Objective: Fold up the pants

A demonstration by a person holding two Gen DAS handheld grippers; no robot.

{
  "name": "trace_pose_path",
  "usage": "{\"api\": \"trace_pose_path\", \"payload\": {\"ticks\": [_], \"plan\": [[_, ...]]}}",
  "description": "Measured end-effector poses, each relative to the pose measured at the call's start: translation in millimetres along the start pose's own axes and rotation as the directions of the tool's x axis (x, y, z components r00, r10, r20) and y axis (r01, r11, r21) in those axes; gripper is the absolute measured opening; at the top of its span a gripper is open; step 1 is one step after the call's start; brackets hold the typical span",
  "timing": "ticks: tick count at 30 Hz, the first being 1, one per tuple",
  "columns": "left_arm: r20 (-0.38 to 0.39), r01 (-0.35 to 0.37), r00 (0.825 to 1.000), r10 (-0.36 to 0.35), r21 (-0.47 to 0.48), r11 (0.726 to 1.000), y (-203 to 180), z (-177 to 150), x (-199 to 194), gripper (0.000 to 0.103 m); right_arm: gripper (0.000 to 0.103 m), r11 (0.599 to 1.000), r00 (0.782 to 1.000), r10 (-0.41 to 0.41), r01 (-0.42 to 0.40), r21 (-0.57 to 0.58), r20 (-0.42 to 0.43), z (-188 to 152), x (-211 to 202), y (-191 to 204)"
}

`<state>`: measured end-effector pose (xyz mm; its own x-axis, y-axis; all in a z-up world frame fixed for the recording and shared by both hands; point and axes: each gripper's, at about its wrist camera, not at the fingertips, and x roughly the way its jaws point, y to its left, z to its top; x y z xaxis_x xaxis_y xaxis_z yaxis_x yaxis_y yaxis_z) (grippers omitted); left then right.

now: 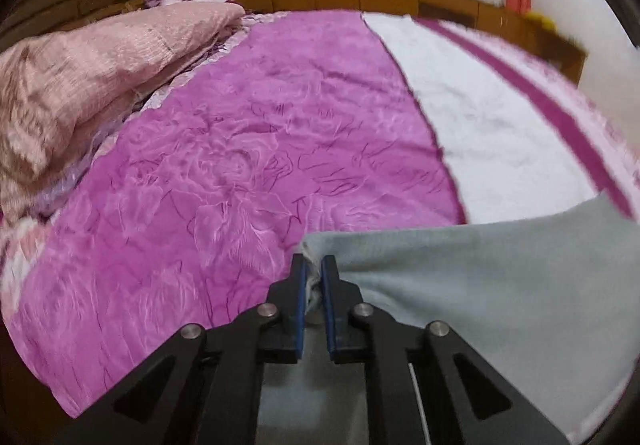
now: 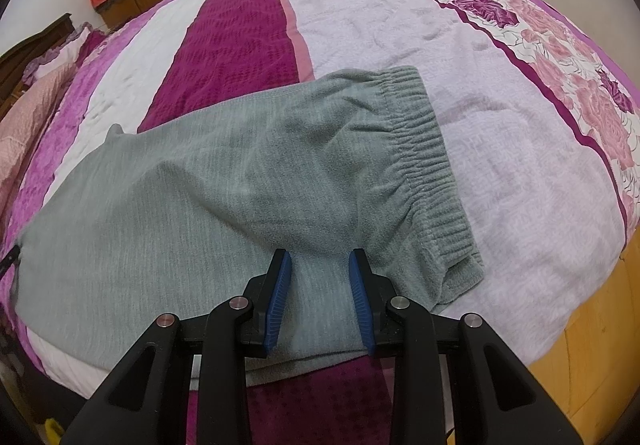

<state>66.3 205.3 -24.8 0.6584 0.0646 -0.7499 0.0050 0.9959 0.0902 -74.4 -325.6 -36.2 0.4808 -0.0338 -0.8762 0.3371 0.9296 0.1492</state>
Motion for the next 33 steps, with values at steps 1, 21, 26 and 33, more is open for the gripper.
{"api": "trace_pose_path", "payload": {"ticks": [1, 21, 26, 33], "plan": [[-0.003, -0.034, 0.999, 0.034, 0.038, 0.999, -4.1, 1.4, 5.6, 0.008, 0.023, 1.000, 1.000, -0.002, 0.002, -0.001, -0.002, 0.6, 0.2, 0.1], [-0.062, 0.069, 0.995, -0.076, -0.115, 0.991, -7.4, -7.9, -67.6, 0.049, 0.036, 0.973, 0.992, 0.099, -0.113, 0.200, 0.081, -5.7, -57.4, -66.0], [-0.098, 0.078, 0.991, -0.089, -0.110, 0.991, -24.8, -18.3, -76.0, 0.050, 0.036, 0.948, 0.986, 0.142, -0.160, 0.276, 0.083, -19.4, -56.3, -85.9], [-0.182, 0.097, 0.976, -0.123, -0.146, 0.984, -37.3, -34.2, -68.7, 0.050, 0.036, 0.933, 0.976, 0.207, -0.219, 0.284, 0.073, -18.1, -39.3, -77.4]]}}
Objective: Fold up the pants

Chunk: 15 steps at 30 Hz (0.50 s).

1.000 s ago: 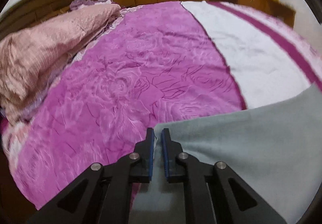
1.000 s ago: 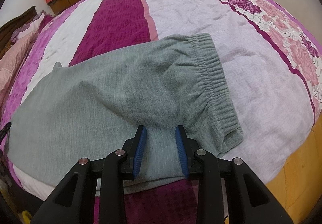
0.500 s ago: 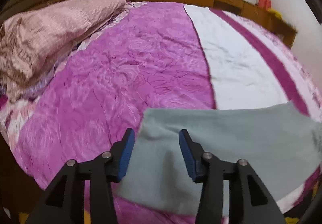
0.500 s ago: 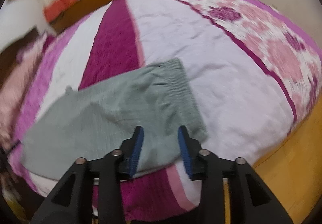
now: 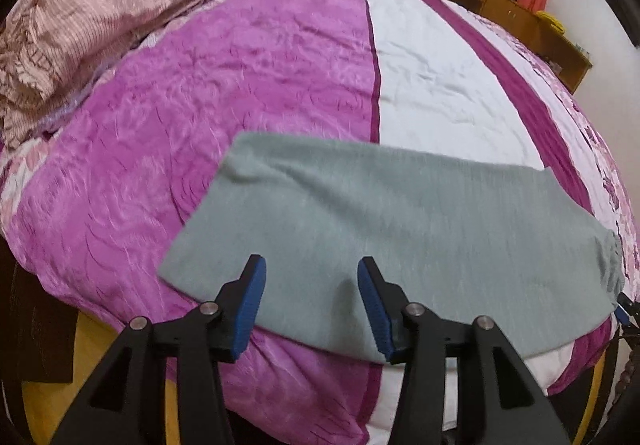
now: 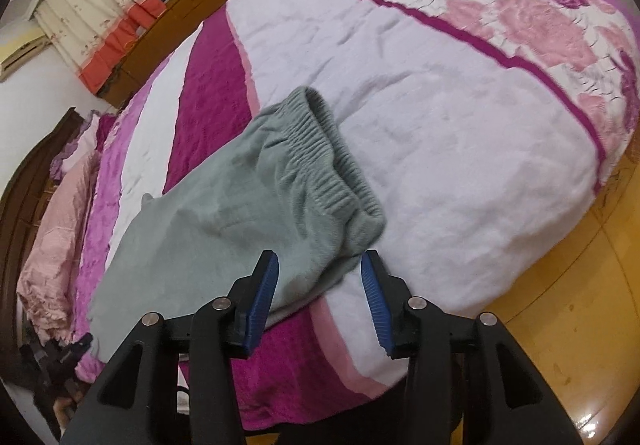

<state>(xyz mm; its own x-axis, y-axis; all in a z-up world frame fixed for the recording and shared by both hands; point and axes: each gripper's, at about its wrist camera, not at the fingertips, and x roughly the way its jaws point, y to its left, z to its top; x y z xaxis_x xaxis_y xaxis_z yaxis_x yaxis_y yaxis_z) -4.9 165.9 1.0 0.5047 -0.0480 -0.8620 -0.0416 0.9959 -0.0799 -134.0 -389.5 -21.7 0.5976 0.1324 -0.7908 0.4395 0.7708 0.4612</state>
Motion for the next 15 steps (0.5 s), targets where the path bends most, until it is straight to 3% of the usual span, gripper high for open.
{"api": "trace_pose_path", "payload": {"ticks": [7, 15], "plan": [[-0.054, -0.049, 0.997, 0.051, 0.034, 0.998, -5.6, -5.6, 14.1, 0.050, 0.037, 0.988, 1.000, 0.018, -0.014, 0.151, -0.024, 4.7, 28.6, -13.6], [-0.059, -0.053, 0.997, 0.055, 0.029, 0.998, -4.6, -6.1, 17.0, 0.051, 0.037, 0.994, 1.000, -0.027, 0.028, 0.104, -0.006, 2.9, 34.4, -7.5]]}}
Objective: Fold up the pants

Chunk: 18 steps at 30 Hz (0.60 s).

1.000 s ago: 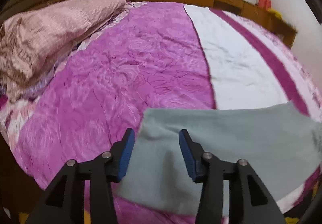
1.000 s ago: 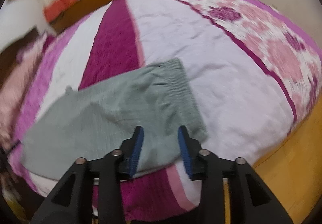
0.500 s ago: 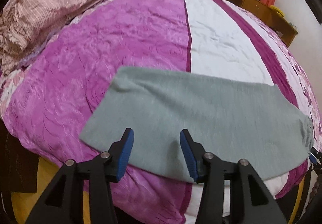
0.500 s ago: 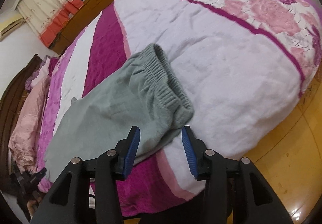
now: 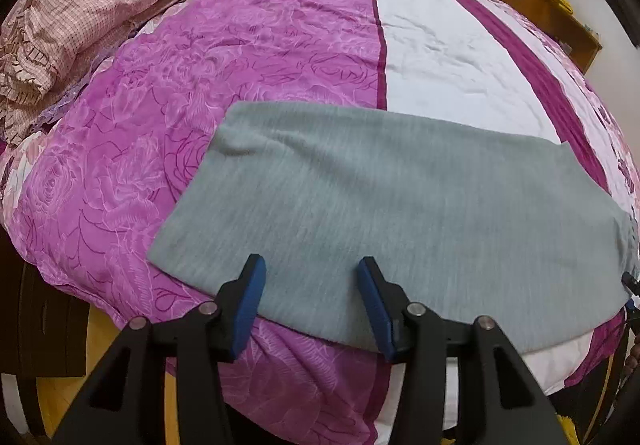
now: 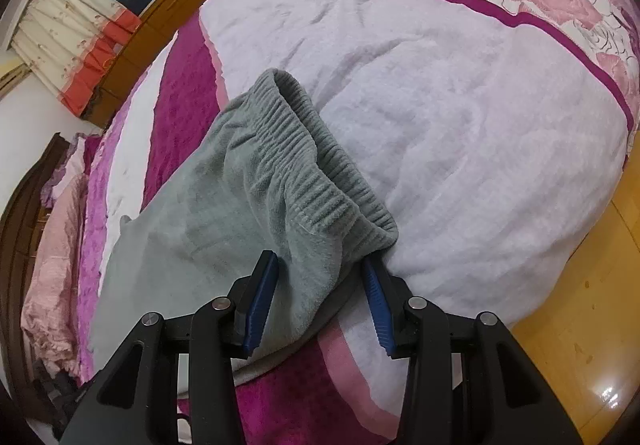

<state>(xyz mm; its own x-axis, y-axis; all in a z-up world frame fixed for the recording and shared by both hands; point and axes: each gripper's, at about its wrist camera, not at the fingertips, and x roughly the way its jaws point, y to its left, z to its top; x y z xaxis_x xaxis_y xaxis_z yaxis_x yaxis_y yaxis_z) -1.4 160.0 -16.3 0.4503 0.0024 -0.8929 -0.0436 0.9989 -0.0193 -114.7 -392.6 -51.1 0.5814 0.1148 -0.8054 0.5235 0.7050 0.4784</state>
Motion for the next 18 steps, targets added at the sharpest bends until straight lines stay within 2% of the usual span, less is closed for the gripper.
{"api": "trace_pose_path", "payload": {"ticks": [7, 14, 18], "plan": [[-0.005, 0.000, 1.000, 0.000, -0.003, 1.000, 0.1, 0.5, -0.3, 0.051, 0.037, 0.997, 0.997, -0.072, 0.072, -0.018, 0.007, 1.2, -3.7, 16.4], [-0.004, 0.001, 1.000, -0.001, -0.003, 1.000, 0.1, 0.4, -0.4, 0.052, 0.037, 0.995, 0.996, -0.091, 0.092, -0.028, 0.013, 4.0, 3.6, 20.5], [-0.007, 0.000, 1.000, 0.000, -0.002, 1.000, 1.0, 0.2, 0.8, 0.053, 0.037, 0.988, 0.991, -0.135, 0.137, -0.074, 0.021, 3.9, 6.9, 29.0]]}}
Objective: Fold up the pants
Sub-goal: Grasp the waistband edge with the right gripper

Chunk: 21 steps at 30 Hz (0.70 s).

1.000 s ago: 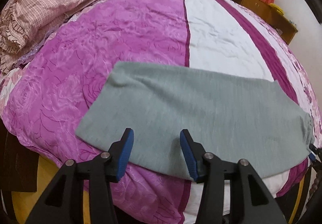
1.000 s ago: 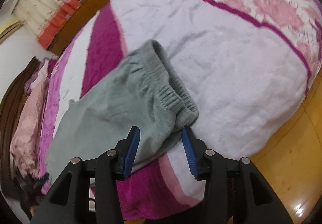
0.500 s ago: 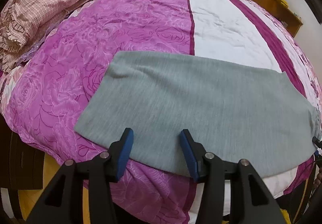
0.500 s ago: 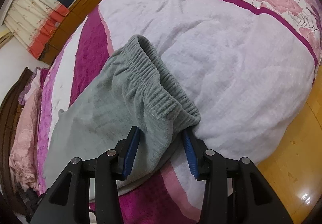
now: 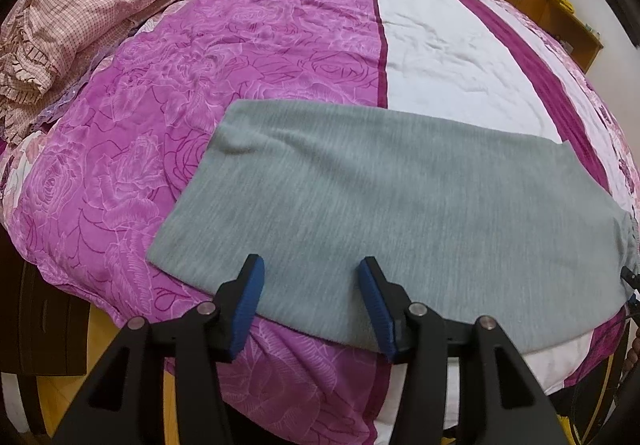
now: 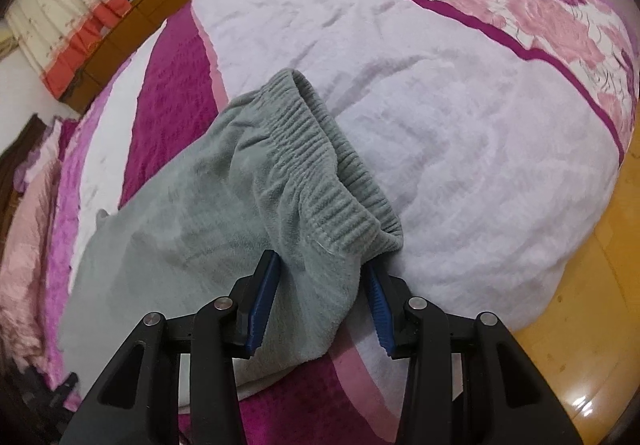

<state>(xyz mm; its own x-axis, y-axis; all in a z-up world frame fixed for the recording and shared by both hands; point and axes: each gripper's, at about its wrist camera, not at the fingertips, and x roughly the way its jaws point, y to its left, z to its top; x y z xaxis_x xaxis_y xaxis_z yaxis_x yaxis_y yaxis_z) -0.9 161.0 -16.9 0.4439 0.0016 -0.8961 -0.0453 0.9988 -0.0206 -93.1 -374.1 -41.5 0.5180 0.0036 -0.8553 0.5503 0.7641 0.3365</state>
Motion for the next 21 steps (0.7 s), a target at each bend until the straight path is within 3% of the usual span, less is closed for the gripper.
{"api": "trace_pose_path", "payload": {"ticks": [11, 21], "plan": [[-0.007, -0.008, 1.000, 0.008, 0.006, 1.000, -1.2, 0.7, -1.1, 0.053, 0.014, 0.988, 0.993, -0.091, 0.099, -0.115, 0.073, -4.4, -21.6, 23.7], [-0.008, -0.009, 1.000, 0.009, 0.006, 1.000, -1.5, 0.7, -1.7, 0.053, 0.011, 0.967, 0.982, -0.113, 0.143, -0.209, 0.149, -7.2, -36.1, 46.5]]}}
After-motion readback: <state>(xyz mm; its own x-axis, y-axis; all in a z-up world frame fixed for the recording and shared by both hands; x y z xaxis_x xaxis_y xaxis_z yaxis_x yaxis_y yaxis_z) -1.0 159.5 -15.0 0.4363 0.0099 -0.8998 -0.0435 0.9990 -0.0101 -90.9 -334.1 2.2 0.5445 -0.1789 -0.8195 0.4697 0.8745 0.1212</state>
